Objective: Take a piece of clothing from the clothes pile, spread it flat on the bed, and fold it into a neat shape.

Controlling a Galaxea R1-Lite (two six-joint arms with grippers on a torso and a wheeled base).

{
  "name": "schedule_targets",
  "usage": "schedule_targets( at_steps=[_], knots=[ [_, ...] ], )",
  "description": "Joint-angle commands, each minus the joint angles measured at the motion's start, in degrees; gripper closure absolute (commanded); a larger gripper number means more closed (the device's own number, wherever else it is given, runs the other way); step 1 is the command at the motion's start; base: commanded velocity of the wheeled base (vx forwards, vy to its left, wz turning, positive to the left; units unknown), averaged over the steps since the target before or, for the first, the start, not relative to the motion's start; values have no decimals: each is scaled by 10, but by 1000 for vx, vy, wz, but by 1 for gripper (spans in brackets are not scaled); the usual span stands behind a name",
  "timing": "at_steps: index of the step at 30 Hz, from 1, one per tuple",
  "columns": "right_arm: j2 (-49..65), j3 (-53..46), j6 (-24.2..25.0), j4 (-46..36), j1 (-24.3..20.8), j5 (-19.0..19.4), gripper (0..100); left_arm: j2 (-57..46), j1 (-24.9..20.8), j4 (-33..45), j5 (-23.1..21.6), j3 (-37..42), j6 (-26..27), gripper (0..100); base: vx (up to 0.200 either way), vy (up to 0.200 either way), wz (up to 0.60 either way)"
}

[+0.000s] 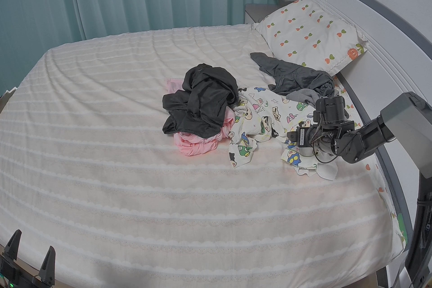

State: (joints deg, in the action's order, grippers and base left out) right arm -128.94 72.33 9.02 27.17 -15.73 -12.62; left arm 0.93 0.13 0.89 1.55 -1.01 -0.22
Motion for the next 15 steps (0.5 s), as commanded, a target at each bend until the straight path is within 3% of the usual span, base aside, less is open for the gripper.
schedule_targets(
  at_steps=[1, 4, 5, 7, 15],
  knots=[
    [-52, 42, -10, -5, 9, -10, 0, -4, 0, 0, 0, 7, 0, 0, 0, 0, 0],
    [-64, 58, -27, -7, 9, -19, 0, -4, 0, 0, 0, 7, 0, 0, 0, 0, 0],
    [-64, 58, -29, -7, 9, -20, 100, -4, 0, 0, 0, 7, 0, 0, 0, 0, 0],
    [-79, 82, -52, -6, 8, -42, 100, -4, 0, 0, 0, 7, 0, 0, 0, 0, 0],
    [-73, 80, -52, 0, 4, -48, 100, -4, 0, 0, 0, 7, 0, 0, 0, 0, 0]
  ],
)
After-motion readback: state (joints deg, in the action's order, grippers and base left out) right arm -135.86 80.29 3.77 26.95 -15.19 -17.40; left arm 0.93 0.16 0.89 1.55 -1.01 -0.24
